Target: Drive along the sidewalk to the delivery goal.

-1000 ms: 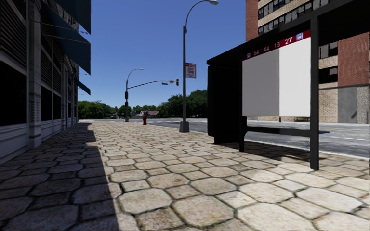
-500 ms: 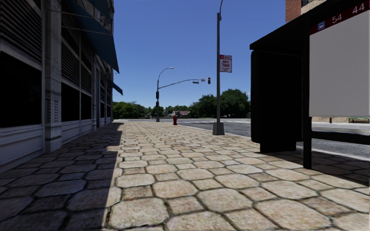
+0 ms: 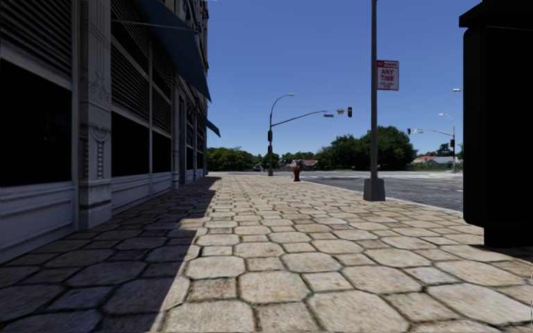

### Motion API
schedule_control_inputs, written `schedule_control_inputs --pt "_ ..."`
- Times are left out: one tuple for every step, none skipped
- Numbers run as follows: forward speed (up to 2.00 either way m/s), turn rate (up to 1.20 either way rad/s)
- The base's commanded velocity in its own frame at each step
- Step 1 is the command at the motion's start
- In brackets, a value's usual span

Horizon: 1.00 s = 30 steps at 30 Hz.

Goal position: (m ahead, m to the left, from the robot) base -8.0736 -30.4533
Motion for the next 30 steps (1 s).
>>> schedule_control_inputs --pt "2.00 0.38" --pt "2.00 0.26" --pt "2.00 0.00" --pt "2.00 0.00" --pt "2.00 0.00" --pt "2.00 0.00" --pt "2.00 0.00" --pt "2.00 0.00" --pt "2.00 0.00" --pt "2.00 0.00" --pt "2.00 0.00" --pt "2.00 0.00" --pt "2.00 0.00" --pt "2.00 0.00" --pt "2.00 0.00" --pt "2.00 0.00" --pt "2.00 0.00" --pt "2.00 0.00" --pt "2.00 0.00" --pt "2.00 0.00" --pt "2.00 0.00" --pt "2.00 0.00" --pt "2.00 0.00" --pt "2.00 0.00" --pt "2.00 0.00" --pt "2.00 0.00" --pt "2.00 0.00" --pt "2.00 0.00" --pt "2.00 0.00" --pt "2.00 0.00"
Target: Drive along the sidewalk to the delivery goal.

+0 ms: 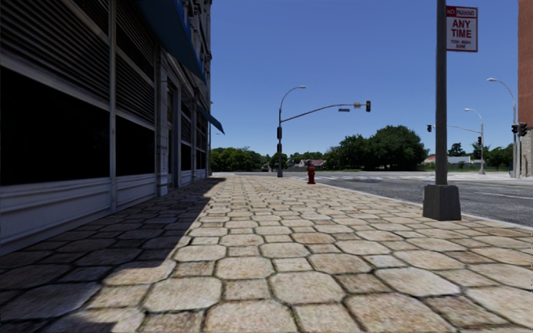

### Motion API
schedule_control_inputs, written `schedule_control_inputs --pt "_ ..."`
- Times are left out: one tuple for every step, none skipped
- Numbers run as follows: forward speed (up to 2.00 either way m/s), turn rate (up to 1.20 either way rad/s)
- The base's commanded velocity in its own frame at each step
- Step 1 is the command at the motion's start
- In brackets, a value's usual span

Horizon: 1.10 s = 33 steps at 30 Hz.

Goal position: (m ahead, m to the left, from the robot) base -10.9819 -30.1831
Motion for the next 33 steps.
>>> schedule_control_inputs --pt "2.00 0.00" --pt "2.00 0.00" --pt "2.00 0.00" --pt "2.00 0.00" --pt "2.00 0.00" --pt "2.00 0.00" --pt "2.00 0.00" --pt "2.00 0.00" --pt "2.00 0.00" --pt "2.00 0.00" --pt "2.00 0.00" --pt "2.00 0.00" --pt "2.00 0.00" --pt "2.00 0.00" --pt "2.00 0.00" --pt "2.00 0.00" --pt "2.00 0.00" --pt "2.00 0.00" --pt "2.00 0.00" --pt "2.00 0.00" --pt "2.00 0.00" --pt "2.00 0.00" --pt "2.00 0.00" --pt "2.00 0.00" --pt "2.00 0.00" --pt "2.00 0.00" --pt "2.00 0.00" --pt "2.00 0.00" --pt "2.00 0.00" --pt "2.00 0.00" --pt "2.00 0.00" --pt "2.00 0.00" --pt "2.00 0.00"
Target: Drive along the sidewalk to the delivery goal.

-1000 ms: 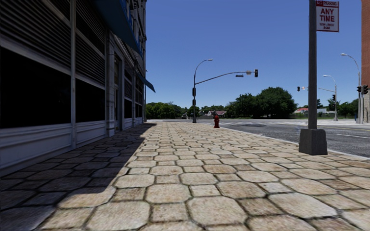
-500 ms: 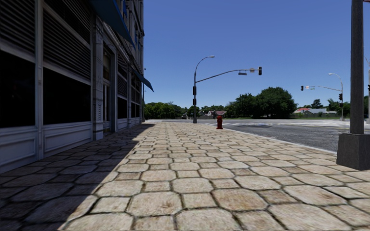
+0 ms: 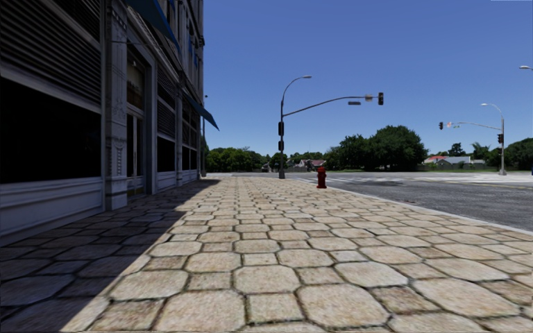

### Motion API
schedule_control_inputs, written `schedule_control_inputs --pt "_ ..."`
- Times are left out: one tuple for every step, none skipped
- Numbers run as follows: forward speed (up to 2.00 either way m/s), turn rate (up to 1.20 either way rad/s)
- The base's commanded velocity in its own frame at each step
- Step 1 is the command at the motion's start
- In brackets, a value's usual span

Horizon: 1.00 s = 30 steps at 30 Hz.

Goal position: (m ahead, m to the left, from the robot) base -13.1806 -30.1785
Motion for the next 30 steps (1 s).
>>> schedule_control_inputs --pt "2.00 0.00" --pt "2.00 0.00" --pt "2.00 0.00" --pt "2.00 0.00" --pt "2.00 0.00" --pt "2.00 0.00" --pt "2.00 0.00" --pt "2.00 0.00" --pt "2.00 0.00" --pt "2.00 0.00" --pt "2.00 0.00" --pt "2.00 0.00" --pt "2.00 0.00" --pt "2.00 0.00" --pt "2.00 0.00" --pt "2.00 0.00" --pt "2.00 0.00" --pt "2.00 0.00" --pt "2.00 0.00" --pt "2.00 0.00" --pt "2.00 0.00" --pt "2.00 0.00" --pt "2.00 0.00" --pt "2.00 0.00" --pt "2.00 0.00" --pt "2.00 0.00" --pt "2.00 0.00" --pt "2.00 0.00" --pt "2.00 0.00" --pt "2.00 0.00"
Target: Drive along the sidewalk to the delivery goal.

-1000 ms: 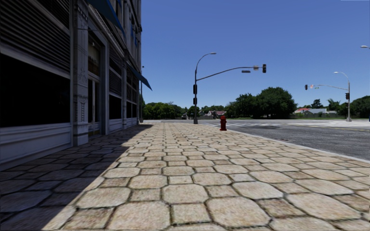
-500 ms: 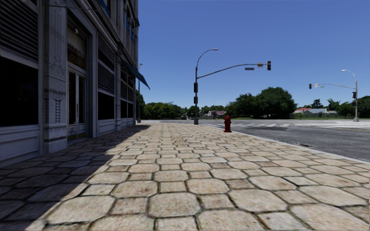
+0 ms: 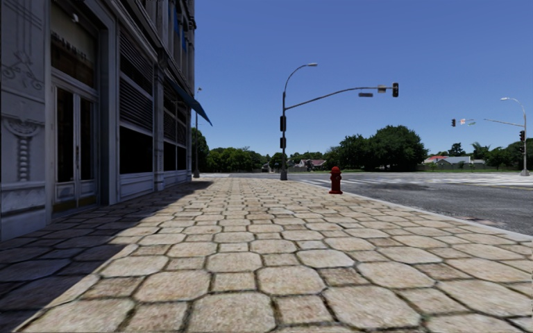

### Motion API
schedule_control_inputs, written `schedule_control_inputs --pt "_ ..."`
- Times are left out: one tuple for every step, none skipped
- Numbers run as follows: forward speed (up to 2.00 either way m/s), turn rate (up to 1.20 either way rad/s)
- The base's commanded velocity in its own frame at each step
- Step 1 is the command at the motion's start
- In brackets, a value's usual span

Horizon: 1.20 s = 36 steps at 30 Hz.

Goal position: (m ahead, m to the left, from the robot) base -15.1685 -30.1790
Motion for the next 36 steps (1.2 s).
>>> schedule_control_inputs --pt "2.00 0.00" --pt "2.00 0.00" --pt "2.00 0.00" --pt "2.00 0.00" --pt "2.00 0.00" --pt "2.00 0.00" --pt "2.00 0.00" --pt "2.00 0.00" --pt "2.00 0.00" --pt "2.00 0.00" --pt "2.00 0.00" --pt "2.00 0.00" --pt "2.00 0.00" --pt "2.00 0.00" --pt "2.00 0.00" --pt "2.00 0.00" --pt "2.00 0.00" --pt "2.00 0.00" --pt "2.00 0.00" --pt "2.00 0.00" --pt "2.00 0.00" --pt "2.00 0.00" --pt "2.00 0.00" --pt "2.00 0.00" --pt "2.00 0.00" --pt "2.00 0.00" --pt "2.00 0.00" --pt "2.00 0.00" --pt "2.00 0.00" --pt "2.00 0.00" --pt "2.00 0.00" --pt "2.00 0.00" --pt "2.00 0.00" --pt "2.00 0.00" --pt "2.00 0.00" --pt "2.00 0.00"
